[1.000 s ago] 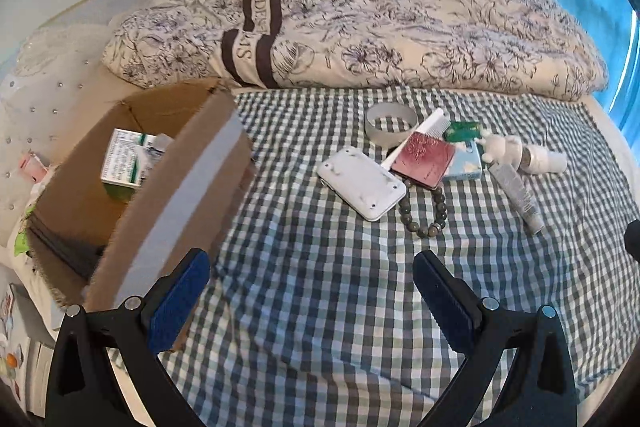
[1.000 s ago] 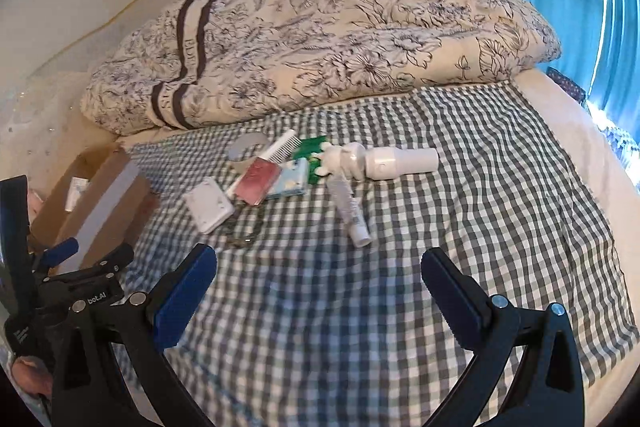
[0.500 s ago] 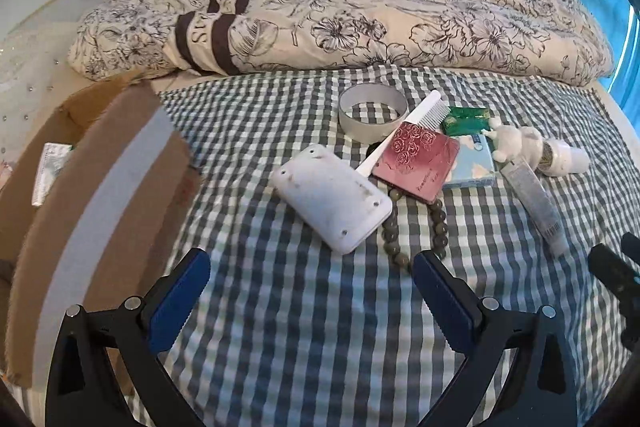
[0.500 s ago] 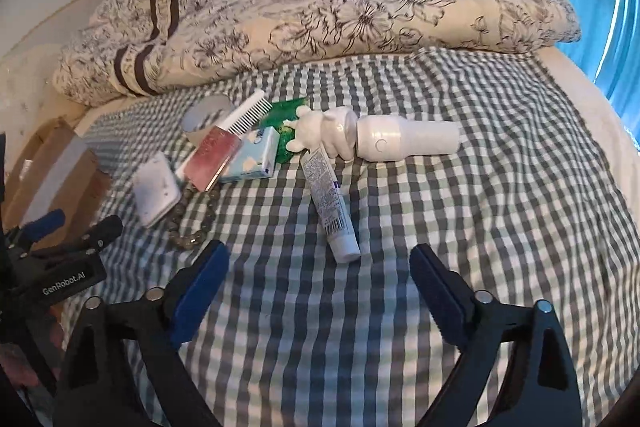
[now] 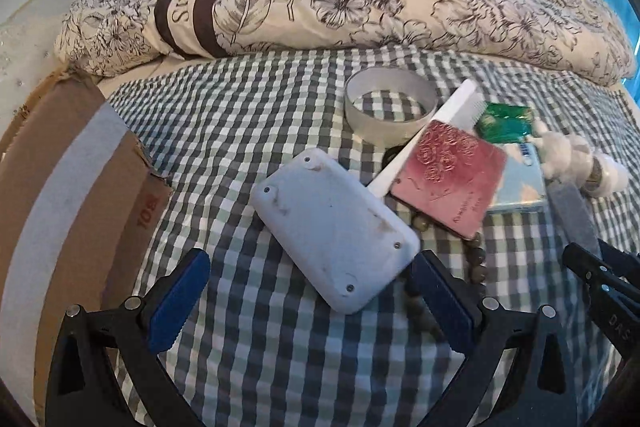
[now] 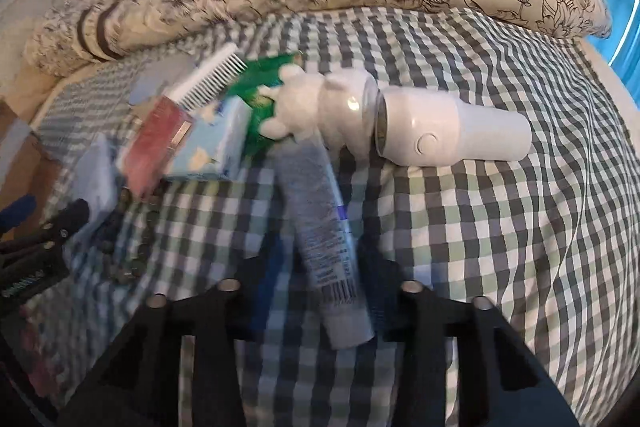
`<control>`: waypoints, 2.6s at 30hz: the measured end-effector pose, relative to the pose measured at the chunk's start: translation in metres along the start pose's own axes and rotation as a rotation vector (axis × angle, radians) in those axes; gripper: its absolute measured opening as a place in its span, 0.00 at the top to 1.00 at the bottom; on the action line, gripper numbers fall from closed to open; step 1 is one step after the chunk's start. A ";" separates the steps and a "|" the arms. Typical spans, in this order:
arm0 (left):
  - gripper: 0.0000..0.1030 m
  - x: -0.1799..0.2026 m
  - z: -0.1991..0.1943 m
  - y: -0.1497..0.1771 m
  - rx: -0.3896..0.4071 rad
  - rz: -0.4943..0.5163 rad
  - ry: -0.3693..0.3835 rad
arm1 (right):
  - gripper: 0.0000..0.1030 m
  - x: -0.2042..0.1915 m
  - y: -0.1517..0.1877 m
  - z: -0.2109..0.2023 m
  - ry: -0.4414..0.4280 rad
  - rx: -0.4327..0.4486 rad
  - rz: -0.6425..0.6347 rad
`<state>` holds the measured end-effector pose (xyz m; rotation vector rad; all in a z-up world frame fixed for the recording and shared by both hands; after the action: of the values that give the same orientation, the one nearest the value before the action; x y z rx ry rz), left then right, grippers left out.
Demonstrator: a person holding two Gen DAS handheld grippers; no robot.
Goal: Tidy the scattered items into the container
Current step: 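Grasp the toothpaste tube with the right tool while the left tool grasps the white plastic case, then lift and carry the toothpaste tube and white case over the cardboard box with both tools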
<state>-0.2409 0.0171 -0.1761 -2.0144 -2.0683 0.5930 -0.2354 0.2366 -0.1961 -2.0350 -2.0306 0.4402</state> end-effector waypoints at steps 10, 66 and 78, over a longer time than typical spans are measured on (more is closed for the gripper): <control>0.00 0.009 0.012 -0.011 -0.027 -0.028 0.049 | 0.78 0.015 0.006 -0.017 -0.050 0.052 0.061; 0.37 -0.016 0.038 -0.011 -0.177 -0.113 0.093 | 0.78 0.010 0.024 -0.048 -0.085 0.092 0.057; 0.37 -0.020 -0.036 0.010 -0.033 -0.057 0.036 | 0.78 -0.018 0.027 -0.078 -0.097 0.126 0.009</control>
<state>-0.2157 0.0024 -0.1455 -1.9611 -2.1203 0.5115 -0.1814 0.2217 -0.1324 -1.9851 -1.9934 0.6632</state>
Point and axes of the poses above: each gripper's, at about its wrist camera, not at the fingertips, and z roughly the way its jaws point, x to its right, y to its underside, the point moved 4 cm from there along z, roughly the way its jaws point, and after that the axes turned 8 degrees about -x, right-handed, at the moved point
